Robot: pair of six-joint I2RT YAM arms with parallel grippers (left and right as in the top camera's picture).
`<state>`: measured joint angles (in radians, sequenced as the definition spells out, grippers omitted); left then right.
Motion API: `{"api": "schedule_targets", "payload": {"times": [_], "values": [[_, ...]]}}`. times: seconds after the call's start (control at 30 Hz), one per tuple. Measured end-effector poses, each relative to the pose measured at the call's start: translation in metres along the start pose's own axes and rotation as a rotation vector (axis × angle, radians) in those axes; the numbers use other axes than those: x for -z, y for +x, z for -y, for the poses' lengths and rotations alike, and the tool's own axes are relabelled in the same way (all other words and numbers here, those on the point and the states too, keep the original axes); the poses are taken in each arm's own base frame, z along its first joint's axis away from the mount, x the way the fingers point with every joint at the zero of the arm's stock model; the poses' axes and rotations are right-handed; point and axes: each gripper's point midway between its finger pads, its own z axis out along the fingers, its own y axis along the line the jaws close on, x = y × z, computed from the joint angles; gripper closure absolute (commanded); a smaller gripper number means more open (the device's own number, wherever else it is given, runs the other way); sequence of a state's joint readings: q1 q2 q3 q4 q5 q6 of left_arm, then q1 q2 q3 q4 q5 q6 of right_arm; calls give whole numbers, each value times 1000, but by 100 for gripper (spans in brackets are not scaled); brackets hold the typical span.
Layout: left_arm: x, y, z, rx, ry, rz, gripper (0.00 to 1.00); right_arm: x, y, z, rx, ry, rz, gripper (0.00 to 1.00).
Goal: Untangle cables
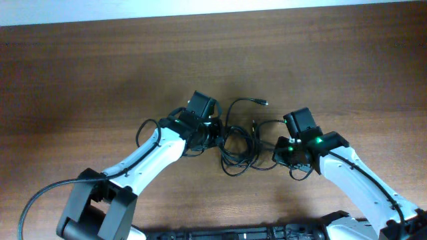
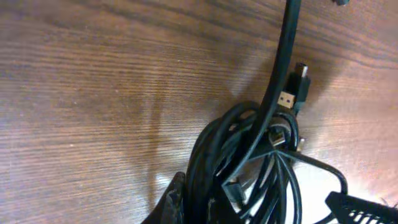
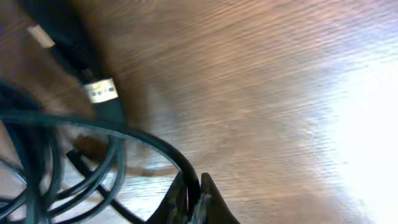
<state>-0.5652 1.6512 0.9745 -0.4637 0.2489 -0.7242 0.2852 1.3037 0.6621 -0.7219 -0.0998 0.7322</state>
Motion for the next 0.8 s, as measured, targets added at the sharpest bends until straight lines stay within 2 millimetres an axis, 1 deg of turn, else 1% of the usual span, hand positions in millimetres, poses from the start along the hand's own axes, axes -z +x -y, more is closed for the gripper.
{"api": "schedule_targets", "payload": {"times": [0.03, 0.07, 0.1, 0.13, 0.17, 0.2, 0.23, 0.27, 0.3, 0.33, 0.37, 0.4, 0.47, 0.5, 0.53, 0.57, 0.6, 0.63, 0.73, 0.77, 0.8], "values": [[0, 0, 1, -44, 1, 1, 100, 1, -1, 10, -41, 53, 14, 85], [-1, 1, 2, -82, 4, -1, 100, 1, -3, 14, -73, 75, 31, 81], [0, -6, -6, -96, -36, 30, 100, 2, -11, 23, -87, 119, 73, 73], [2, -18, -10, -90, -38, 68, 100, 0, -20, 4, -21, 26, 94, 71], [3, -22, -4, -96, -8, 83, 100, 0, -20, -22, 86, -101, 78, 71], [3, -24, 4, -106, 23, 89, 100, 2, -19, -37, 145, -178, 66, 70], [3, -26, 8, -107, 43, 95, 100, 6, -13, -55, 227, -277, 40, 70], [3, -26, 10, -97, 52, 96, 100, 13, -2, -75, 337, -401, 0, 70], [3, -27, 12, -76, 62, 98, 100, 18, 3, -84, 383, -460, -14, 70], [4, -27, 14, -64, 74, 97, 100, 21, 7, -88, 410, -496, -28, 70], [5, -29, 22, -62, 112, 101, 100, 23, 9, -91, 426, -517, -34, 70], [7, -31, 35, -68, 175, 101, 100, 24, 11, -93, 438, -532, -41, 70], [11, -30, 54, -82, 274, 83, 100, 25, 13, -94, 441, -543, -47, 70], [13, -26, 60, -69, 308, 59, 100, 25, 13, -95, 444, -547, -49, 71], [14, -24, 63, -52, 330, 38, 100, 25, 13, -95, 445, -546, -48, 71], [15, -21, 66, -28, 347, 18, 100, 25, 13, -95, 444, -545, -48, 77], [15, -18, 66, -5, 354, -5, 100, 25, 13, -94, 445, -545, -48, 92], [15, -14, 65, 32, 354, -30, 100, 24, 12, -94, 448, -539, -43, 96], [14, -9, 62, 91, 346, -63, 100, 23, 10, -91, 439, -518, -33, 96], [14, -8, 60, 97, 335, -65, 100, 18, 8, -84, 415, -471, -31, 96], [12, -6, 54, 107, 304, -70, 100, 8, 7, -56, 315, -316, -46, 96]]}}
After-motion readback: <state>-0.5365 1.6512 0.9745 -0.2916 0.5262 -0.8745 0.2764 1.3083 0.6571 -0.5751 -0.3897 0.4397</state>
